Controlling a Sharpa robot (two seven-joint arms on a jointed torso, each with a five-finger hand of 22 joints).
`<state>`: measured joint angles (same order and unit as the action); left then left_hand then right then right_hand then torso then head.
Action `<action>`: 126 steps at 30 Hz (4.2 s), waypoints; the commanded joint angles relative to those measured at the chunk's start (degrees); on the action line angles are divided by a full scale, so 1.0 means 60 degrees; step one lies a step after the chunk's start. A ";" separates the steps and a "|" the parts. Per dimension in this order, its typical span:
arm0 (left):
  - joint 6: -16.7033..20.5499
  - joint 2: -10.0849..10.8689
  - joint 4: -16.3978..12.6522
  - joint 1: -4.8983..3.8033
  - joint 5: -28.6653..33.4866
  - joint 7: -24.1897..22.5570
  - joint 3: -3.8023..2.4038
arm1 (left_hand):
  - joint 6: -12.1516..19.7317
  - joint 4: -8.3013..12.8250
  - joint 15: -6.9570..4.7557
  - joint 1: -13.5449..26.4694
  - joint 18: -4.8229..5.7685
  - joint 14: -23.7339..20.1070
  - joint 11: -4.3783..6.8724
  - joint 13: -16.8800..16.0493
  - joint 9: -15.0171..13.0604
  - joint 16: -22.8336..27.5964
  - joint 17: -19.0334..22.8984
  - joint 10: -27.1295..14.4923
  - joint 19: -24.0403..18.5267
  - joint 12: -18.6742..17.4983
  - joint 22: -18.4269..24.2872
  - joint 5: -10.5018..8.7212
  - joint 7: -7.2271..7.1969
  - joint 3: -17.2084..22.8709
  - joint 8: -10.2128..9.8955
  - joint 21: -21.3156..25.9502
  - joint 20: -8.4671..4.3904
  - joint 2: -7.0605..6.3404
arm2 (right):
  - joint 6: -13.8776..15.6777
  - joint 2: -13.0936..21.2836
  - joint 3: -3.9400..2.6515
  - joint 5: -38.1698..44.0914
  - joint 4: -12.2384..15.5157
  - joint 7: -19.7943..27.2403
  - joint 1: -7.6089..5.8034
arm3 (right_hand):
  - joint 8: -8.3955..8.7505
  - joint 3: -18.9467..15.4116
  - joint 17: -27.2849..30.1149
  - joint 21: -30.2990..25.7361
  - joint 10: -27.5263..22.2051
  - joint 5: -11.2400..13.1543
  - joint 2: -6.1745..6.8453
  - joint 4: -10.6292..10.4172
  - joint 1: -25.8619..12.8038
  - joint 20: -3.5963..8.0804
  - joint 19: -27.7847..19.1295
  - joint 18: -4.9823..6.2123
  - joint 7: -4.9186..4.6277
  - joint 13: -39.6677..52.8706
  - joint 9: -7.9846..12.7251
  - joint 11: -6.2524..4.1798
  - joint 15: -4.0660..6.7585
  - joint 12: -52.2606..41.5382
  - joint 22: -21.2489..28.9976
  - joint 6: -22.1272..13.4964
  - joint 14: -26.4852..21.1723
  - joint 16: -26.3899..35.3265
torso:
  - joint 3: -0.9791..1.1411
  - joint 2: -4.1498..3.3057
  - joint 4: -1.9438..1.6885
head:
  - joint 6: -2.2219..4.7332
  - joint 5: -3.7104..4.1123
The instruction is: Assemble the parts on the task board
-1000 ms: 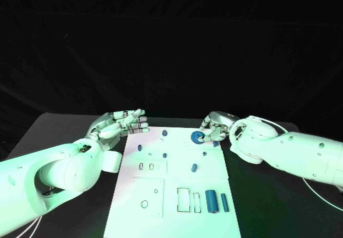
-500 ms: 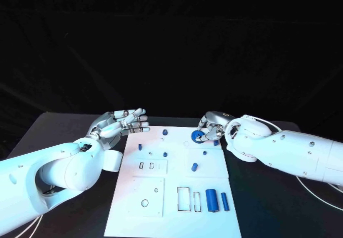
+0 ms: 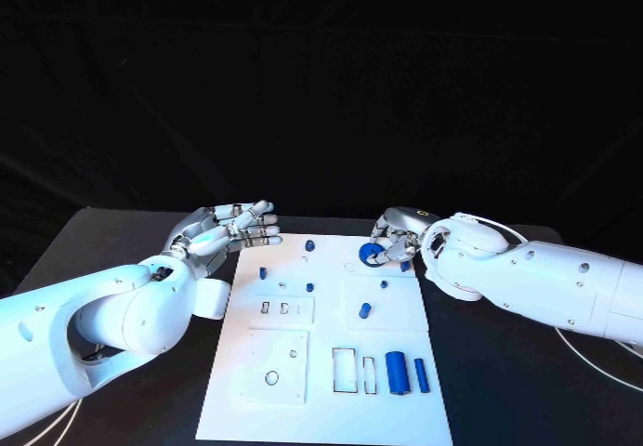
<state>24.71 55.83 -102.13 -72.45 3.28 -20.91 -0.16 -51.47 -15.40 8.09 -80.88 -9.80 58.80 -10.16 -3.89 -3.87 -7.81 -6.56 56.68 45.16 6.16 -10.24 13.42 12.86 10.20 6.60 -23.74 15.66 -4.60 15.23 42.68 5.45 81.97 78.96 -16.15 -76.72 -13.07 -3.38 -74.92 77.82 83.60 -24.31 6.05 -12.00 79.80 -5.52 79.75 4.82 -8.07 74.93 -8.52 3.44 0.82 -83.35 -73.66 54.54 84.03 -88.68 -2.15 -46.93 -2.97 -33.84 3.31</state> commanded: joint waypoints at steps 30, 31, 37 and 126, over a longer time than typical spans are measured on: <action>-0.0160 -0.0016 0.0034 -0.0019 -0.0005 0.0017 -0.0008 | -0.0039 0.0070 0.0041 -0.0114 -0.0105 0.0008 -0.0078 0.0009 0.0013 0.0064 -0.0021 -0.0023 -0.0045 -0.0064 -0.0012 -0.0038 0.0087 -0.0003 -0.0068 -0.0043 0.0030 -0.0002 | 0.0390 0.0199 0.0021 0.0460 0.0236 0.0171 0.0070 | -0.0016 0.0022 -0.2146 0.0077 0.0079 -0.0020 0.0154 0.0002 0.0120 -0.0025 0.0067 -0.0184 -0.0050 0.1315 0.0037 0.0033 -0.0065 -0.0034 -0.0101 -0.0197 0.0910 -0.0084 | 0.0006 -0.0004 0.0004 | 0.0023 0.0027; -0.0159 -0.0014 0.0033 -0.0019 -0.0005 0.0018 -0.0008 | -0.0039 0.0070 0.0041 -0.0114 -0.0105 0.0008 -0.0078 0.0009 0.0013 0.0064 -0.0021 -0.0023 -0.0045 -0.0064 -0.0012 -0.0038 0.0087 -0.0003 -0.0068 -0.0043 0.0030 -0.0002 | 0.0364 0.0213 0.0020 0.0453 0.0248 0.0169 0.0073 | -0.0018 0.0015 -0.2150 0.0081 0.0074 -0.0031 0.0164 -0.0008 0.0107 -0.0027 0.0071 -0.0186 -0.0051 0.1310 0.0038 0.0034 -0.0067 -0.0030 -0.0107 -0.0201 0.0911 -0.0085 | 0.0008 -0.0006 0.0004 | 0.0020 0.0028; -0.0157 -0.0009 0.0034 -0.0019 -0.0005 0.0024 -0.0008 | -0.0039 0.0070 0.0041 -0.0114 -0.0105 0.0008 -0.0078 0.0009 0.0013 0.0064 -0.0021 -0.0023 -0.0045 -0.0064 -0.0012 -0.0038 0.0087 -0.0003 -0.0068 -0.0043 0.0030 -0.0002 | 0.0264 0.0256 0.0020 0.0434 0.0293 0.0163 0.0087 | -0.0024 0.0006 -0.2152 0.0076 0.0071 -0.0044 0.0173 -0.0021 0.0091 -0.0030 0.0067 -0.0184 -0.0051 0.1308 0.0036 0.0035 -0.0069 -0.0027 -0.0104 -0.0201 0.0911 -0.0086 | 0.0007 -0.0007 0.0003 | 0.0020 0.0036; -0.0172 -0.0061 0.0173 -0.0019 -0.0005 0.0065 -0.0007 | -0.0043 0.0085 0.0042 -0.0137 -0.0100 0.0021 -0.0078 0.0007 0.0011 0.0103 -0.0033 -0.0018 -0.0073 -0.0095 -0.0009 -0.0039 0.0084 0.0009 -0.0096 -0.0047 0.0037 0.0014 | 0.1720 -0.2201 0.0162 0.2770 0.0078 -0.0635 0.0518 | 0.0184 0.2304 -0.2467 0.0423 0.0465 0.0781 -0.0071 -0.0125 0.0501 0.0189 0.0392 -0.0296 0.0252 0.1742 -0.0056 -0.0249 0.0173 -0.0395 -0.0741 0.0913 0.0985 -0.0204 | 0.0000 -0.0011 -0.0010 | 0.0071 -0.0129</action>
<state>24.63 55.60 -101.01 -72.46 3.28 -20.18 -0.15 -51.47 -15.23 8.09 -81.10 -9.79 58.80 -10.35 -3.89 -3.87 -7.31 -6.66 56.48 44.95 5.95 -10.24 13.42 12.86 10.37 6.39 -23.74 15.87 -4.37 26.66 29.61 6.37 97.60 79.67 -19.51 -73.73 -12.05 10.00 -74.90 80.20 83.88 -19.81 5.76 -12.74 83.07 -4.19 81.89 3.95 -7.57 74.91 -6.96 2.10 1.66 -85.63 -74.91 57.76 84.03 -89.67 -2.14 -47.03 -3.08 -33.38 2.58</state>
